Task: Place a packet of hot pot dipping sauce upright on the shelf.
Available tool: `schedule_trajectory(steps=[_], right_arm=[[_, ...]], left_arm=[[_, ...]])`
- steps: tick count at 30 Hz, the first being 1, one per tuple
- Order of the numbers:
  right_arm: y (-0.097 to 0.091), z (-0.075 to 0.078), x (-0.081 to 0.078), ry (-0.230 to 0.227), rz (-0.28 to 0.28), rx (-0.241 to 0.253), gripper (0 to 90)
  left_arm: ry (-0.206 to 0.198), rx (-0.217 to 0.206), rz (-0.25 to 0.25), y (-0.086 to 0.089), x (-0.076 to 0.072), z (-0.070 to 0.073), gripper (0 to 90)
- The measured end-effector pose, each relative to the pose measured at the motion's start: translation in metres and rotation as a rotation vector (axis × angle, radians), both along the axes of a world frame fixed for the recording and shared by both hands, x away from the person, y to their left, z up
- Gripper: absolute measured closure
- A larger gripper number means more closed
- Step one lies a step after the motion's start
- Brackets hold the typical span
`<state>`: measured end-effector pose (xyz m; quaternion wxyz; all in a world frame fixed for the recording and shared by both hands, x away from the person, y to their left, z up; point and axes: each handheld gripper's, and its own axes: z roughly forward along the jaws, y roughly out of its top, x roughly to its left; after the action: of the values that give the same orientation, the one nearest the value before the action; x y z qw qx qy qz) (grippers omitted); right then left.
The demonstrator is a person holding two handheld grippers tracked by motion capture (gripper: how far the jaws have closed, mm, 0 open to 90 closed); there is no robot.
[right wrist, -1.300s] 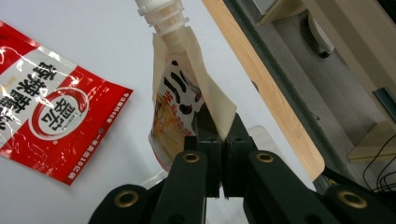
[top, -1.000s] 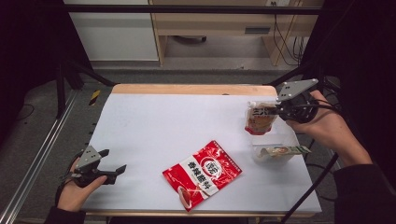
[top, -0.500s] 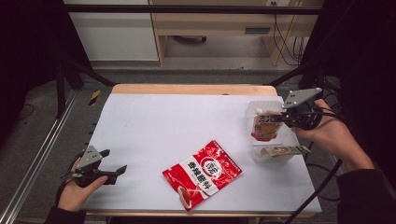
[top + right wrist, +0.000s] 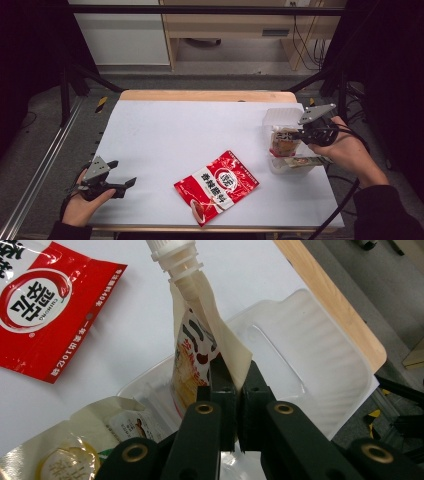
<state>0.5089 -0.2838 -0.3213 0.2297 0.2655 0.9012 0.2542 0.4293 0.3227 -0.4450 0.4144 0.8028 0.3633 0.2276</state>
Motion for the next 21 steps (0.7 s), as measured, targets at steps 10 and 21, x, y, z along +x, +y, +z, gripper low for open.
schedule_trajectory(steps=[10, 21], right_arm=[[-0.005, -0.019, 0.004, 0.057, -0.011, -0.008, 88.3], [-0.011, -0.025, 0.004, 0.082, -0.053, 0.018, 76.6]], left_arm=[[0.0, 0.002, -0.003, 0.0, 0.0, 0.0, 9.2], [0.0, 0.008, -0.005, 0.0, 0.0, 0.0, 9.3]])
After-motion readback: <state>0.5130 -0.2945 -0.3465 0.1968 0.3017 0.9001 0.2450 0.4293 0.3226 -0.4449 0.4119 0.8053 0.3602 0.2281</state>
